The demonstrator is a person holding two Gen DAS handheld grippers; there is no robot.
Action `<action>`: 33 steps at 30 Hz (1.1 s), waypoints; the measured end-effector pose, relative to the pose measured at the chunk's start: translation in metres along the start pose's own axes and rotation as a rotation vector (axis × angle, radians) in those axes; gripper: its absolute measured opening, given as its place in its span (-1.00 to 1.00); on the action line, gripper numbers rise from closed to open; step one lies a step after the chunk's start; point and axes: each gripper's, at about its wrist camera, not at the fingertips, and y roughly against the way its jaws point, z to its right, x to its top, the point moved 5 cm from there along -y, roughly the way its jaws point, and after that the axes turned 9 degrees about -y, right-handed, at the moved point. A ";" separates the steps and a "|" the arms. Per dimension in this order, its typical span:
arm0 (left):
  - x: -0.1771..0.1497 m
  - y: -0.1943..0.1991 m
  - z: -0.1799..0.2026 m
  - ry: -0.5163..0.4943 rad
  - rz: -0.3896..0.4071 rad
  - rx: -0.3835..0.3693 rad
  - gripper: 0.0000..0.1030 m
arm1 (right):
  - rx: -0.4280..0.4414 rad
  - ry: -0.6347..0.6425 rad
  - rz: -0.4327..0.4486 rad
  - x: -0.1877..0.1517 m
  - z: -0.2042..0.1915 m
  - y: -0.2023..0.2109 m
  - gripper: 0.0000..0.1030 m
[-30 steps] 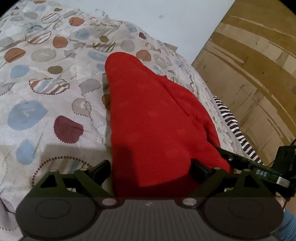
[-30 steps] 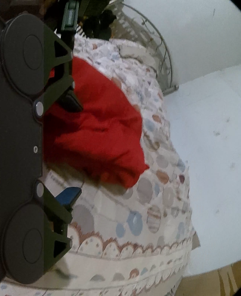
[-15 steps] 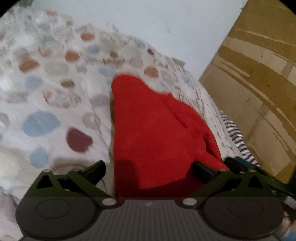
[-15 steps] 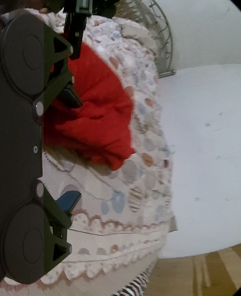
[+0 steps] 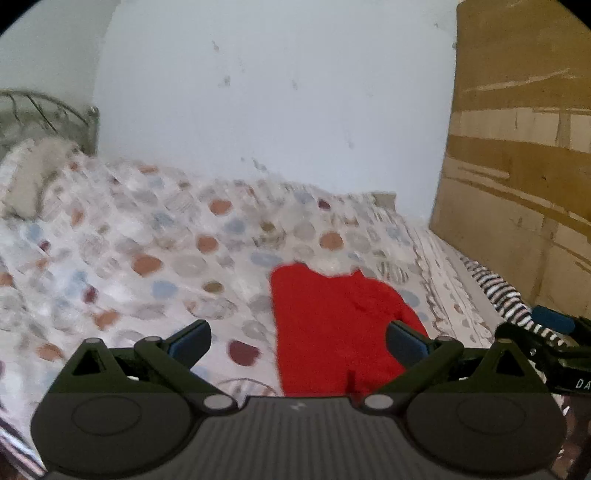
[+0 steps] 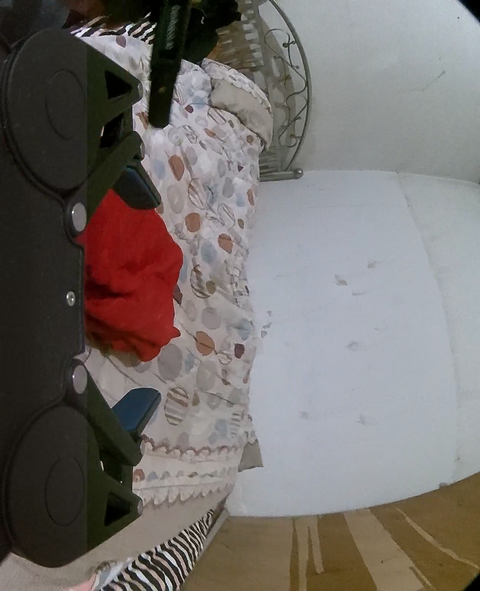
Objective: Fold small clothes
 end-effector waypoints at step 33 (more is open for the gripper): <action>-0.112 0.129 0.049 -0.090 -0.037 0.059 0.99 | -0.105 -0.034 -0.066 -0.082 -0.011 0.156 0.99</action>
